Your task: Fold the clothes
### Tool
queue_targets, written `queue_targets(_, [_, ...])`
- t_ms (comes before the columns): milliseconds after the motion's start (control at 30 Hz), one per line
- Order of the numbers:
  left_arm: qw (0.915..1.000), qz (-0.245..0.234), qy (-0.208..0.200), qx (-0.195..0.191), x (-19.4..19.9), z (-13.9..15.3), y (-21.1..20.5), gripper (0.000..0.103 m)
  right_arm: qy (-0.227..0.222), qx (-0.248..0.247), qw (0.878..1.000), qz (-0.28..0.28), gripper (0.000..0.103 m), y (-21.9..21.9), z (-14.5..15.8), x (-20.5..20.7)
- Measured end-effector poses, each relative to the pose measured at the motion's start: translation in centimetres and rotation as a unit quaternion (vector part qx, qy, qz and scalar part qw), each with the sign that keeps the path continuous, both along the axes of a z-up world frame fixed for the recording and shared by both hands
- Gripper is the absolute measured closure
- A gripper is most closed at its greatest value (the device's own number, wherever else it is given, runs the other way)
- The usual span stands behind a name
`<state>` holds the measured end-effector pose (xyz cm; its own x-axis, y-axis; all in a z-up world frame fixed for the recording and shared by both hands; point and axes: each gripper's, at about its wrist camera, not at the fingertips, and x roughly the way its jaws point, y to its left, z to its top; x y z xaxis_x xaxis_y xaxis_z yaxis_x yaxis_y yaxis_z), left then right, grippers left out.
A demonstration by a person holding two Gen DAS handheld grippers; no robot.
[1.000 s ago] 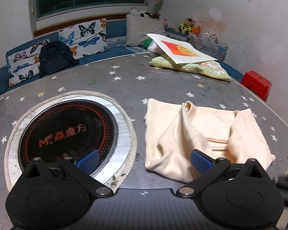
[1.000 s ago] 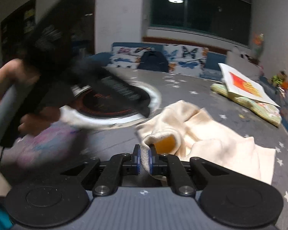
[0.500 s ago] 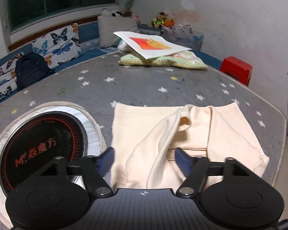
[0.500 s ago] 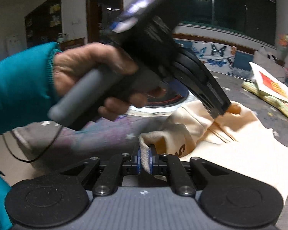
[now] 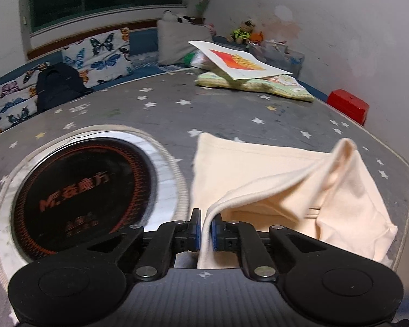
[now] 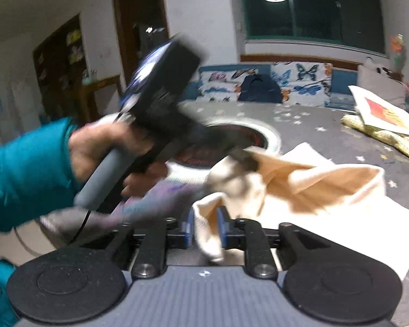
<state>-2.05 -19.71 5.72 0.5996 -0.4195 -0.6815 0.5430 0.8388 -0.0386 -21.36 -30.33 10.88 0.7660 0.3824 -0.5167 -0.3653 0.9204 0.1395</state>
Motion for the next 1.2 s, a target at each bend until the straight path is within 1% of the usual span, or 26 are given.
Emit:
queue_targets(67, [1.0000,0.006,0.003,-0.003,-0.1,0.0,0.7,0.095,-0.012,-0.007,0.999,-0.031,0.076,-1.1,0.5,0.5])
queue_targets(133, [0.9999,0.008,0.005,-0.007,-0.3,0.0,1.4,0.095,-0.022,-0.022,0.997,-0.072,0.070,-2.3,0.8,1.3])
queue_targets(200, [0.9999,0.011,0.005,-0.008,-0.6,0.0,1.9,0.095,-0.026,-0.040,0.991,-0.122,0.067,-3.5,0.8,2.2])
queue_targets(267, [0.9998,0.012,0.006,-0.014,-0.8,0.1,2.4,0.095,-0.024,-0.056,0.985,-0.158,0.066,-4.7,0.5,3.1])
queue_targets(400, [0.9997,0.013,0.001,-0.020,-1.2,0.3,3.1,0.095,-0.014,-0.088,0.980,-0.176,0.066,-5.3,-0.7,3.3])
queue_targets(533, [0.9999,0.001,-0.006,-0.011,-1.5,0.3,3.2,0.095,-0.009,-0.105,0.977,-0.188,0.065,-5.6,-1.6,2.8])
queue_targets(567, [0.9999,-0.004,-0.010,-0.006,-1.6,0.2,3.1,0.092,-0.012,-0.108,0.975,-0.194,0.064,-5.8,-1.7,2.9])
queue_targets(633, [0.9997,-0.013,-0.020,0.006,-1.9,0.1,2.8,0.090,-0.017,-0.118,0.972,-0.204,0.057,-6.2,-1.8,3.1])
queue_targets(700, [0.9989,-0.026,-0.034,0.017,-2.2,0.2,2.4,0.081,-0.021,-0.127,0.969,-0.210,0.054,-6.6,-1.8,3.2])
queue_targets(733, [0.9984,-0.033,-0.039,0.021,-2.3,0.1,2.1,0.076,-0.020,-0.128,0.969,-0.212,0.053,-6.8,-1.9,3.3])
queue_targets(767, [0.9978,-0.041,-0.045,0.025,-2.4,0.1,1.9,0.065,-0.015,-0.128,0.968,-0.217,0.053,-7.1,-2.0,3.5])
queue_targets(800, [0.9971,-0.050,-0.050,0.027,-2.5,0.1,1.6,0.057,-0.009,-0.126,0.967,-0.222,0.053,-7.5,-2.3,3.6])
queue_targets(833, [0.9963,-0.058,-0.055,0.030,-2.6,0.0,1.3,0.056,-0.002,-0.121,0.966,-0.228,0.053,-8.0,-2.5,3.7])
queue_targets(900, [0.9952,-0.071,-0.058,0.034,-2.5,-0.2,0.7,0.056,0.014,-0.106,0.965,-0.241,0.053,-9.0,-3.1,3.8])
queue_targets(967, [0.9952,-0.077,-0.050,0.033,-2.1,-0.6,0.2,0.058,0.030,-0.088,0.963,-0.254,0.053,-9.9,-3.6,3.7])
queue_targets(1000, [0.9955,-0.078,-0.044,0.031,-1.8,-0.8,0.1,0.072,0.037,-0.078,0.962,-0.260,0.053,-10.3,-3.8,3.7])
queue_targets(1067, [0.9962,-0.077,-0.031,0.027,-1.3,-1.2,0.0,0.086,0.053,-0.059,0.960,-0.268,0.053,-11.2,-4.5,3.5])
queue_targets(1100, [0.9968,-0.071,-0.027,0.024,-1.1,-1.3,0.1,0.091,0.059,-0.052,0.960,-0.270,0.054,-11.5,-4.7,3.4])
queue_targets(1200, [0.9983,-0.052,-0.021,0.016,-0.6,-1.3,1.0,0.094,0.077,-0.033,0.960,-0.266,0.055,-11.8,-5.5,3.8])
